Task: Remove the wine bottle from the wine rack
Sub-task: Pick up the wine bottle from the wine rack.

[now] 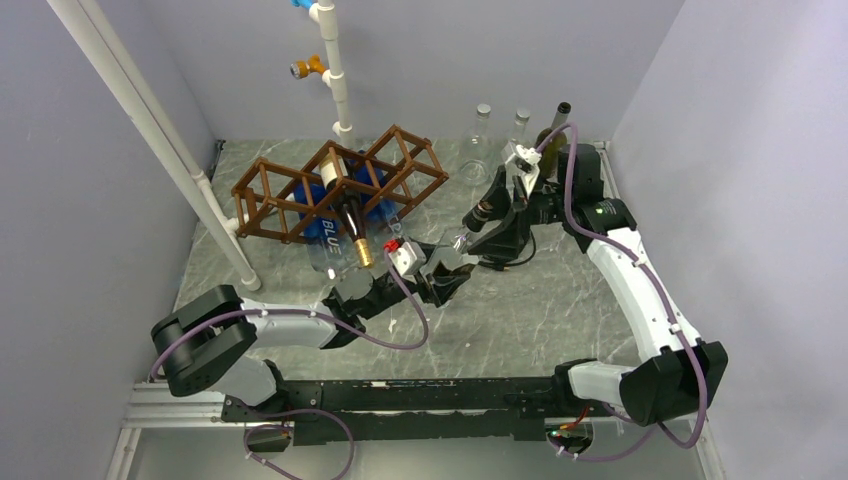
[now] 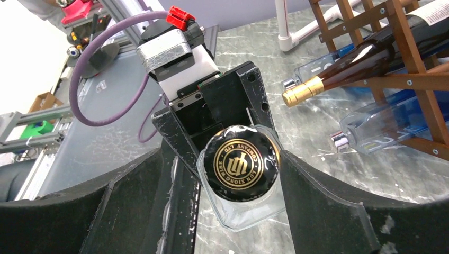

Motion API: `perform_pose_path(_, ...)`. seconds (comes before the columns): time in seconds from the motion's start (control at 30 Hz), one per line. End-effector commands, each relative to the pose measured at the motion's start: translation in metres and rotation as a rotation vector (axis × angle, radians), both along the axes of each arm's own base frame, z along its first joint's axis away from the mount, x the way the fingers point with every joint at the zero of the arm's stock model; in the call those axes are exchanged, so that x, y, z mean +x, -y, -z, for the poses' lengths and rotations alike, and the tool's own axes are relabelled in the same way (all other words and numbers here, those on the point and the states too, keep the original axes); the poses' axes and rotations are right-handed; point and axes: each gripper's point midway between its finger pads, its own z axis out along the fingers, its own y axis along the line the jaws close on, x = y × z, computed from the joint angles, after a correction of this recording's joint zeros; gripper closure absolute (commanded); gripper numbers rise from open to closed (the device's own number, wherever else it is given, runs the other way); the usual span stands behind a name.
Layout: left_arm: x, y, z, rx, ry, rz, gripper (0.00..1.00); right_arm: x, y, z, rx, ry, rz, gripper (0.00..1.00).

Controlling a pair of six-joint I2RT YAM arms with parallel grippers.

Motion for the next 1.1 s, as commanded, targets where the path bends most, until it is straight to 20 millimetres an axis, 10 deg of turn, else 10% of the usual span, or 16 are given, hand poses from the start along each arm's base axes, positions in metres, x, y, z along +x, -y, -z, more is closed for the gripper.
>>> perform_pose_path(0.0, -0.006, -0.006, -0.097, -0.298, 0.139, 0.007, 1.00, -0.002, -0.004, -0.008, 0.023, 0.010, -0.028, 0.21)
perform_pose_path(0.3, -0.005, -0.003, -0.094, -0.300, 0.128, 0.011, 1.00, -0.001, -0.008, -0.009, 0.024, 0.003, -0.033, 0.44)
perform_pose_path(0.5, -0.005, -0.001, -0.093, -0.298, 0.119, 0.017, 1.00, -0.002, -0.010, -0.007, 0.024, 0.001, -0.037, 0.99)
perform_pose_path(0.6, -0.004, 0.001, -0.088, -0.287, 0.108, 0.022, 1.00, 0.000, -0.009, -0.007, 0.018, 0.000, -0.026, 1.00)
perform_pose_path(0.67, -0.005, 0.003, -0.082, -0.274, 0.093, 0.034, 0.86, 0.001, -0.009, -0.006, 0.012, 0.009, -0.017, 1.00)
perform_pose_path(0.83, -0.001, 0.003, -0.065, -0.233, 0.024, 0.036, 0.15, 0.011, -0.004, 0.001, -0.019, 0.033, 0.045, 1.00)
perform_pose_path(1.07, -0.002, -0.003, -0.049, -0.138, -0.049, 0.075, 0.01, 0.017, 0.006, 0.010, -0.057, 0.080, 0.101, 1.00)
